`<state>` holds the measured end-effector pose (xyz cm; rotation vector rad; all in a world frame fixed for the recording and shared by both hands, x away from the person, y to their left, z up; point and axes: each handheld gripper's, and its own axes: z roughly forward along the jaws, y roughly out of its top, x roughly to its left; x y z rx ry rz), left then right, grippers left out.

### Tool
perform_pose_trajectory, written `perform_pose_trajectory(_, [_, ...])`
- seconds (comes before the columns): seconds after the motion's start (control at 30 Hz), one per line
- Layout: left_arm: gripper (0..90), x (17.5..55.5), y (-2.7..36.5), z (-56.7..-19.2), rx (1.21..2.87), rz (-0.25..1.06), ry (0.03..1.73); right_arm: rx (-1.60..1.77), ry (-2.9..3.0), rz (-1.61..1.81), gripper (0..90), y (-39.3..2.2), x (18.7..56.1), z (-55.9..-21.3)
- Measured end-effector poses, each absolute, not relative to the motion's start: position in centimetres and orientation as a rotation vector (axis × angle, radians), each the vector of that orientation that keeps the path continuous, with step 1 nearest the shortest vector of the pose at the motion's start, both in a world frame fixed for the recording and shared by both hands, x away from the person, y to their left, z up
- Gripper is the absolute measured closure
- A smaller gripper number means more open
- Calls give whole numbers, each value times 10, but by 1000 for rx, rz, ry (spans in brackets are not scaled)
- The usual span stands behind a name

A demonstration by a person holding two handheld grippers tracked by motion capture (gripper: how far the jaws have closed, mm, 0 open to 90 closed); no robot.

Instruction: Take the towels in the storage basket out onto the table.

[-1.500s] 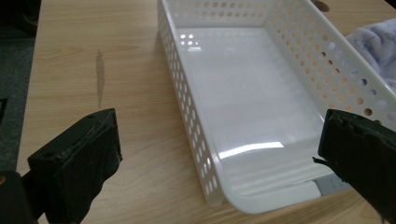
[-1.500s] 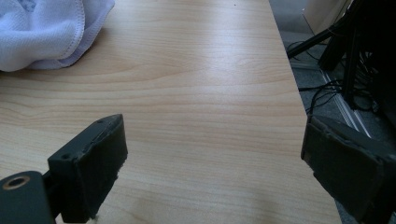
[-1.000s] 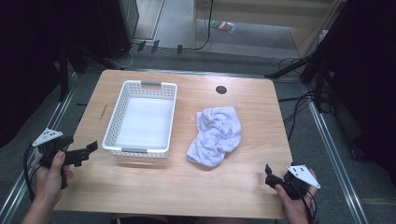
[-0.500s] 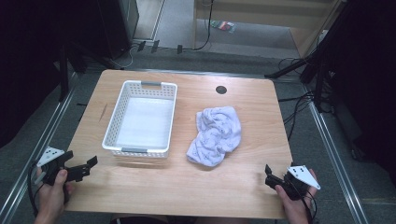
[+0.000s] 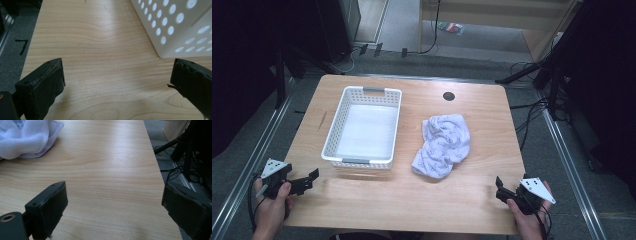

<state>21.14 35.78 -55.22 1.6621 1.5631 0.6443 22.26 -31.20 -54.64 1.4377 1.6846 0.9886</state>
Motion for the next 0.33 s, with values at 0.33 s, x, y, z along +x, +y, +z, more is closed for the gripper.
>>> perform_pose_trajectory(0.33, [4,214,355,-554,1679,664,1595,1448,1684,983,64,-312,224,-546])
